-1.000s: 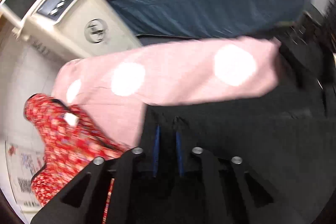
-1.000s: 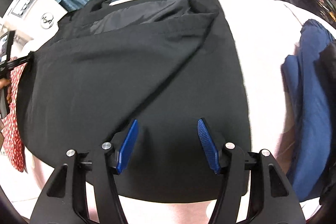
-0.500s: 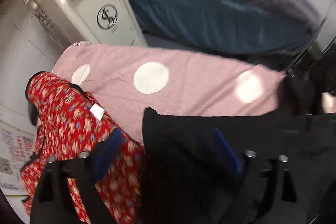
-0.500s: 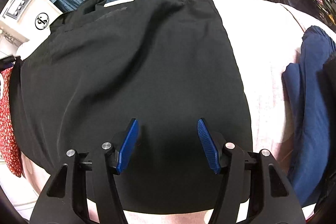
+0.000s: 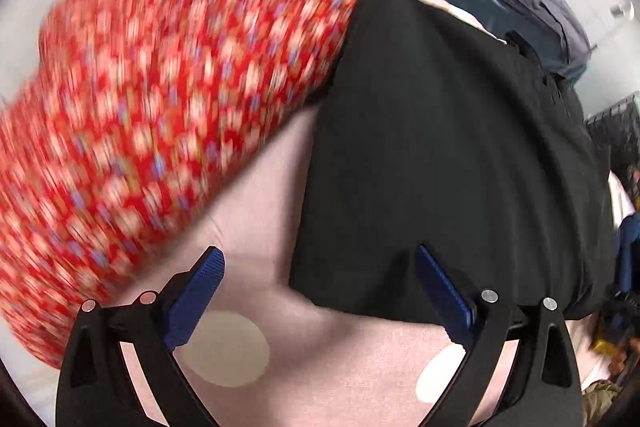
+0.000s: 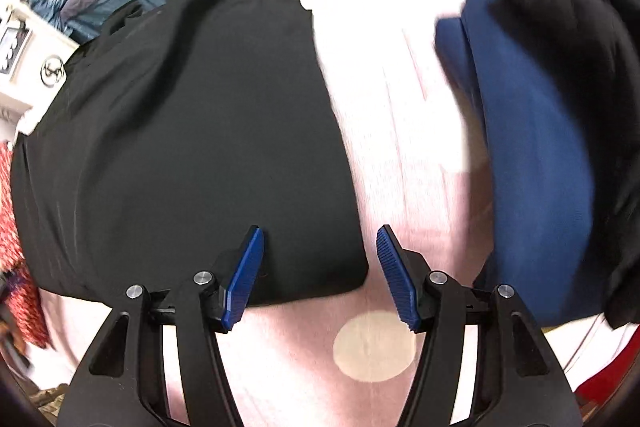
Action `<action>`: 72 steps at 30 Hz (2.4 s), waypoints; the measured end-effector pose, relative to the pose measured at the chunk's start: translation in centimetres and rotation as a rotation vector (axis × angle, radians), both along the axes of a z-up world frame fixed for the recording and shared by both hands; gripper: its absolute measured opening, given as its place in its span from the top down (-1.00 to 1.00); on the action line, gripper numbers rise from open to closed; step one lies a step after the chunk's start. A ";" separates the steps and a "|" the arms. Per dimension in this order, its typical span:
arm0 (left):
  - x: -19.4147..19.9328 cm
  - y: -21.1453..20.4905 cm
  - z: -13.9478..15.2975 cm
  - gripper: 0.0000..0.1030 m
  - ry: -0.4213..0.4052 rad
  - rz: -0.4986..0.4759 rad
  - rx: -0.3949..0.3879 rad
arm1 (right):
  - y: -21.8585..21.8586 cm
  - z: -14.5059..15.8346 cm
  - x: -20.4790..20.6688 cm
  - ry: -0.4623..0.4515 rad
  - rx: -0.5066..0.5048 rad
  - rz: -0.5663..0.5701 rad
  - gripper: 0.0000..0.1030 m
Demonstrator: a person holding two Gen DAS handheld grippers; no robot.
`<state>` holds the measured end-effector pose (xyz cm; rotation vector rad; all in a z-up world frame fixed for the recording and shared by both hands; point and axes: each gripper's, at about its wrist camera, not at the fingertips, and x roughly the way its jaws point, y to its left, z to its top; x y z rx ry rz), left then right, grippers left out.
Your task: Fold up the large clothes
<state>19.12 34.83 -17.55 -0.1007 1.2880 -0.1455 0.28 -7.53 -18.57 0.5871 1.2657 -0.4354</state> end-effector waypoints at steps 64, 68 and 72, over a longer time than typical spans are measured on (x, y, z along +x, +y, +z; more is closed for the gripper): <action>11.0 -4.4 -5.4 -0.87 0.172 -0.347 -0.274 | -7.6 -4.5 11.0 -0.081 0.284 0.143 -0.22; 12.4 -3.6 -5.4 -0.87 0.198 -0.343 -0.397 | -8.7 -5.8 12.2 -0.134 0.380 0.135 -0.25; 13.8 -3.8 -5.7 -0.87 0.218 -0.335 -0.485 | -8.9 -6.5 12.7 -0.203 0.486 0.156 -0.25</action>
